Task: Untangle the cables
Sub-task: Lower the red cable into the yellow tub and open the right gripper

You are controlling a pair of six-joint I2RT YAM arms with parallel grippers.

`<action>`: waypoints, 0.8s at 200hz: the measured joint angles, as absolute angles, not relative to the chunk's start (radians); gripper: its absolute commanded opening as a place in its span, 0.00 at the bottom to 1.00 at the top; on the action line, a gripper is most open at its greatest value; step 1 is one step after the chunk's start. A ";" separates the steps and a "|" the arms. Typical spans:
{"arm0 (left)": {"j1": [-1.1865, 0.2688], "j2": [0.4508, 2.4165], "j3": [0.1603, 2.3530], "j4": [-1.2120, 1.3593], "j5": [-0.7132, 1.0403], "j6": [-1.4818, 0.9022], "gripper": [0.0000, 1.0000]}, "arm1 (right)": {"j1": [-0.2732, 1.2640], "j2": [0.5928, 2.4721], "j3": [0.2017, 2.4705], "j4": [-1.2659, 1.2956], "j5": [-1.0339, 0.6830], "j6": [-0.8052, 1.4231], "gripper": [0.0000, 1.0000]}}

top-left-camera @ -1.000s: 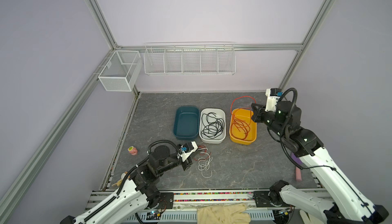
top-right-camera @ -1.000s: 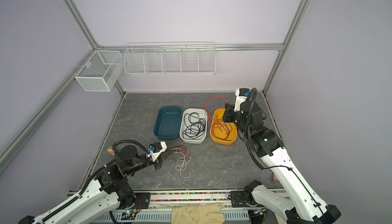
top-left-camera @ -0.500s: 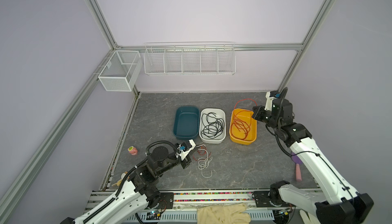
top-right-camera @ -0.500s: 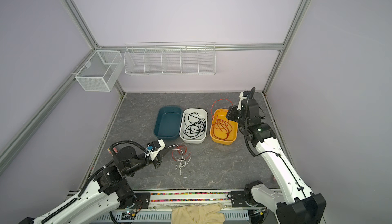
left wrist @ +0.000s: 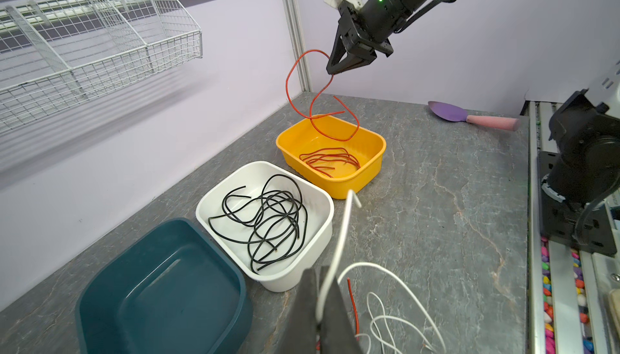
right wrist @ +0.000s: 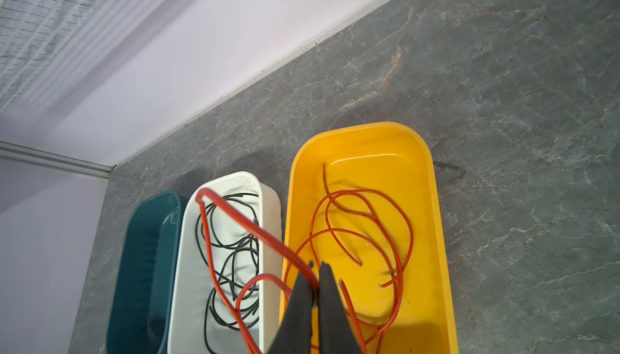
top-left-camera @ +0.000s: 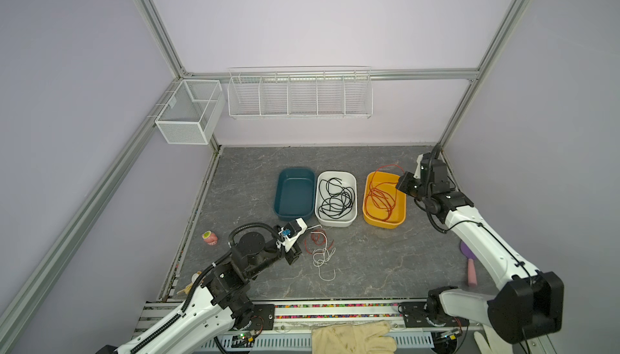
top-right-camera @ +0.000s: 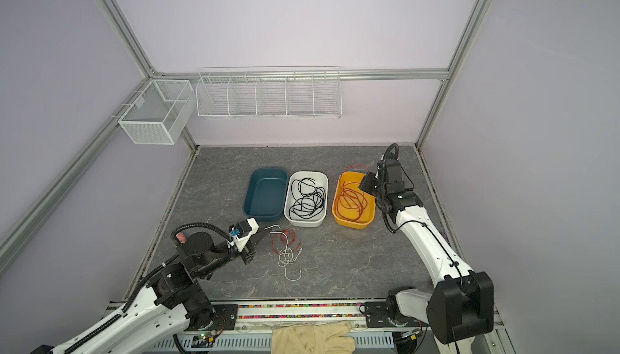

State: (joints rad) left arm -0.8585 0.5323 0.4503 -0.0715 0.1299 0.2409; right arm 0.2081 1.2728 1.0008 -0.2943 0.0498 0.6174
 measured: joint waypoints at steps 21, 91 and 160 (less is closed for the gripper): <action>-0.859 0.532 0.448 -0.068 0.127 0.241 0.00 | 0.189 1.327 0.996 -0.280 0.051 0.630 0.07; -0.859 0.535 0.442 -0.064 0.128 0.241 0.00 | 0.171 1.483 0.996 -0.228 0.054 0.658 0.07; -0.859 0.535 0.439 -0.061 0.128 0.241 0.00 | 0.167 1.602 1.016 -0.229 0.054 0.669 0.12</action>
State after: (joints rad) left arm -0.8585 0.5350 0.4393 -0.0608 0.1276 0.2409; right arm 0.1669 1.6016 1.0157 -0.2295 0.0544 0.6693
